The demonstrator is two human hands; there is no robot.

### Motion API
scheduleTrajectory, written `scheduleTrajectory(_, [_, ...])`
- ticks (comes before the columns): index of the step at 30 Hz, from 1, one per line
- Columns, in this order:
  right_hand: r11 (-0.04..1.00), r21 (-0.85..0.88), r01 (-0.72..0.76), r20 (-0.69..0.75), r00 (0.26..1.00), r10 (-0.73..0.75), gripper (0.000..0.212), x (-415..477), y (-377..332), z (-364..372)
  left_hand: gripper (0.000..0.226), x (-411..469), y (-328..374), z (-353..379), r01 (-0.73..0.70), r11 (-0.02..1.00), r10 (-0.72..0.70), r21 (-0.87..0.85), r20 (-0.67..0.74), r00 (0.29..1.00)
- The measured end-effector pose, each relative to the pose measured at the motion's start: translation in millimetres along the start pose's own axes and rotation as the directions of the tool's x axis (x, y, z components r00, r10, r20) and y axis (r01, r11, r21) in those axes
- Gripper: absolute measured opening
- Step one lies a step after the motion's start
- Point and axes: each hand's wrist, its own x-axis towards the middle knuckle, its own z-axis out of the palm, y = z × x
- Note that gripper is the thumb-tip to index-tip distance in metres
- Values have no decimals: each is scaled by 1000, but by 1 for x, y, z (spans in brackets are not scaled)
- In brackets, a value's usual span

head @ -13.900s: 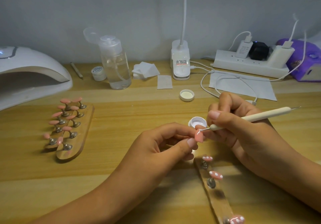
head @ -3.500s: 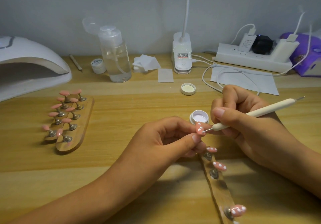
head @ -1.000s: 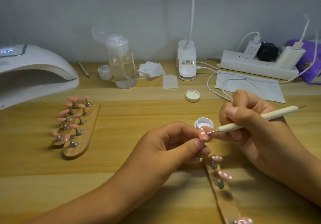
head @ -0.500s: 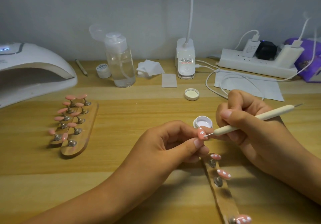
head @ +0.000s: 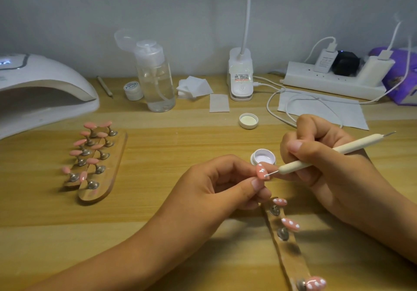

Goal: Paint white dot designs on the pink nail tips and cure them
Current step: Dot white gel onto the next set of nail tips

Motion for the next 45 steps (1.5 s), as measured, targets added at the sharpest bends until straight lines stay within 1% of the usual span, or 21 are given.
scheduleTrajectory(6, [1000, 1, 1, -7, 1000, -1, 19, 0, 0, 0, 11, 0, 0, 0, 0, 1000, 0, 2, -3, 1000])
scheduleTrajectory(10, [1000, 1, 2, -5, 1000, -2, 19, -1, -1, 0, 7, 0, 0, 0, -1, 1000, 1, -10, 1, 1000])
scheduleTrajectory(15, [1000, -12, 8, 9, 1000, -8, 24, -2, -1, -1, 10, 0, 0, 0, 1, 1000, -1, -14, -3, 1000])
scheduleTrajectory(19, [1000, 11, 4, -5, 1000, -4, 26, -2, -1, -1, 11, 0, 1, 0, 5, 1000, -5, -5, 1, 1000])
scheduleTrajectory(22, [1000, -7, 11, 3, 1000, -11, 24, -2, -1, 0, 11, 0, 1, 0, 4, 1000, -3, -7, 3, 1000])
scheduleTrajectory(25, [1000, 18, 6, -38, 999, -5, 26, -1, 0, -2, 11, 0, 1, 0, 3, 1000, -3, -7, 5, 1000])
scheduleTrajectory(28, [998, 19, 58, -90, 994, -56, 19, 2, 1, -4, 13, 0, 0, -1, 9, 1000, -9, -7, -3, 1000])
scheduleTrajectory(30, [993, -63, 104, -150, 982, -113, 17, 4, 1, -9, 12, 0, 0, 0, 11, 1000, -11, -12, -3, 1000])
scheduleTrajectory(34, [919, -378, 113, -205, 958, -202, 16, 6, 0, -20, 7, 0, 0, 0, 10, 1000, -10, -16, -5, 1000])
scheduleTrajectory(36, [855, -495, 156, -162, 950, -268, 11, 6, -1, -20, 8, 0, 0, 0, 11, 1000, -11, -17, -5, 1000])
scheduleTrajectory(39, [741, -630, 232, -25, 948, -318, 11, 3, 4, -17, 12, 0, 1, 0, 3, 1000, -3, -27, 2, 1000])
scheduleTrajectory(42, [661, -704, 259, 56, 948, -313, 12, 3, 7, -15, 10, 0, 1, 0, -4, 1000, 4, -16, 14, 1000])
scheduleTrajectory(45, [627, -733, 265, 81, 949, -306, 11, 4, 7, -14, 9, 0, 1, 0, -4, 1000, 4, -17, 17, 1000])
